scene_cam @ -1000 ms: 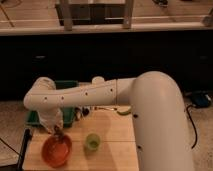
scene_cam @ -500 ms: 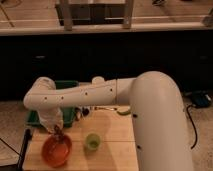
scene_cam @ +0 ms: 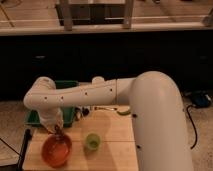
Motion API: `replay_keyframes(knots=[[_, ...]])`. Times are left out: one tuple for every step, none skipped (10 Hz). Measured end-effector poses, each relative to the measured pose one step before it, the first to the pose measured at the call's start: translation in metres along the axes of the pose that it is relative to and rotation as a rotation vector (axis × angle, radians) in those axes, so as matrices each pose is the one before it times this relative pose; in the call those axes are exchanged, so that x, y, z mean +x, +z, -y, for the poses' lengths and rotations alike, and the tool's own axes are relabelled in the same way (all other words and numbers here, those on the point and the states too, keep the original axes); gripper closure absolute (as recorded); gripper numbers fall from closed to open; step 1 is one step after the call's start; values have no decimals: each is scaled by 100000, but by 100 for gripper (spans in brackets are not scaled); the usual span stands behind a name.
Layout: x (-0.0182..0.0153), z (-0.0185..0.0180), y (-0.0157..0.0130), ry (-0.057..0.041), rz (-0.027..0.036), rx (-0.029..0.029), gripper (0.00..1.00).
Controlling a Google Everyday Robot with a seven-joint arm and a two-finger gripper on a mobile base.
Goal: Place grapes in red bowl
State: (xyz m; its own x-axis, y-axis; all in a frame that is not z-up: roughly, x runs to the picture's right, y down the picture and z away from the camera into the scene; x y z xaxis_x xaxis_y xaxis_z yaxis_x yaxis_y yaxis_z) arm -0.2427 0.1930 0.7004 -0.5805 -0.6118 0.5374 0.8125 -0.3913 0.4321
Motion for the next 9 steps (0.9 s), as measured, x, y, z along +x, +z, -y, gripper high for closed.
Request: replay_keyframes(knots=[[-5, 11, 36, -505, 72, -35, 100], [-16, 14, 13, -323, 24, -12, 100], [-24, -6, 18, -521, 29, -25, 100], [-20, -12, 26, -572, 40, -36, 100], [-22, -24, 67, -860, 96, -54, 100], [-10, -13, 7, -497, 32, -68, 100], [9, -89, -5, -511, -3, -106, 100], [8, -21, -1, -512, 25, -51, 100], [21, -12, 10, -425, -5, -68, 100]])
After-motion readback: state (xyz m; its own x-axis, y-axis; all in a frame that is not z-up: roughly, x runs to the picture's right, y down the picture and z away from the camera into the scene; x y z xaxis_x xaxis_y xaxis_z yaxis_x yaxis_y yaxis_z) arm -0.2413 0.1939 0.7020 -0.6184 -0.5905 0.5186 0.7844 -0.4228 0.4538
